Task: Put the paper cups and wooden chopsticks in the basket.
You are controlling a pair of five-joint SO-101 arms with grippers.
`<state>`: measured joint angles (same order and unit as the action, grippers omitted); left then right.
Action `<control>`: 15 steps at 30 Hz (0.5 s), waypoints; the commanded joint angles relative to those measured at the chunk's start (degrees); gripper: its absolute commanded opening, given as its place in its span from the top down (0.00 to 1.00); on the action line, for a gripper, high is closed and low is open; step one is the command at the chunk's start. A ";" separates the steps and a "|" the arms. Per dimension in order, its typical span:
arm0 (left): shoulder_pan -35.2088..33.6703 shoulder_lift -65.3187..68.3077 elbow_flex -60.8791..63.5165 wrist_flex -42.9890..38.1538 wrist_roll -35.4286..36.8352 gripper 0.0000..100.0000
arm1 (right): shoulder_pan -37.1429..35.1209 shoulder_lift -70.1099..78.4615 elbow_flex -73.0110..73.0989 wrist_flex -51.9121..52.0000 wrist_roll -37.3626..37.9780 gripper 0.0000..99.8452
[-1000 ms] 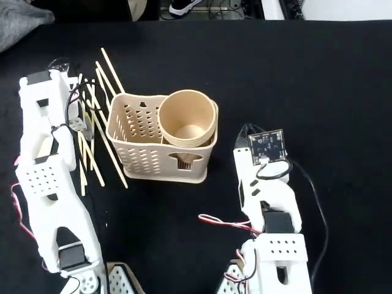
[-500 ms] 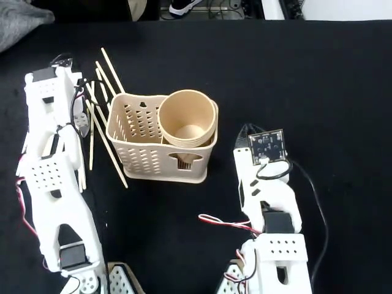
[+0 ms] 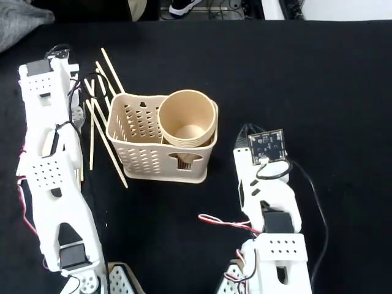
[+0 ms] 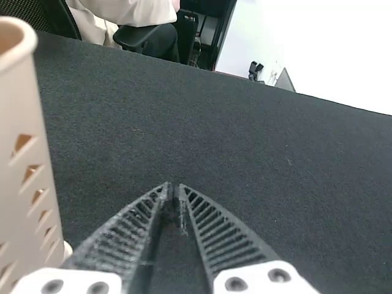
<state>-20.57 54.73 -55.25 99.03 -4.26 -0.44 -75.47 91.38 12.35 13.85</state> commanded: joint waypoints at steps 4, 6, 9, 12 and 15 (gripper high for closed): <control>-0.22 1.58 -2.86 -5.01 -2.20 0.97 | 0.70 -0.04 -0.22 -0.09 0.09 0.99; -0.48 3.43 -3.03 -5.63 -2.20 0.97 | 0.70 -0.04 -0.22 -0.09 0.09 0.99; -0.75 5.89 -3.47 -6.59 -2.20 0.97 | 0.70 -0.04 -0.22 -0.09 0.09 0.99; -0.84 7.82 -4.88 -6.51 -2.20 0.97 | 0.70 -0.04 -0.22 -0.09 0.09 0.99; -0.92 8.88 -6.29 -6.24 -2.20 0.97 | 0.70 -0.04 -0.22 -0.09 0.09 0.99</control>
<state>-20.66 62.02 -59.56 93.58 -6.11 -0.44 -75.47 91.38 12.35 13.85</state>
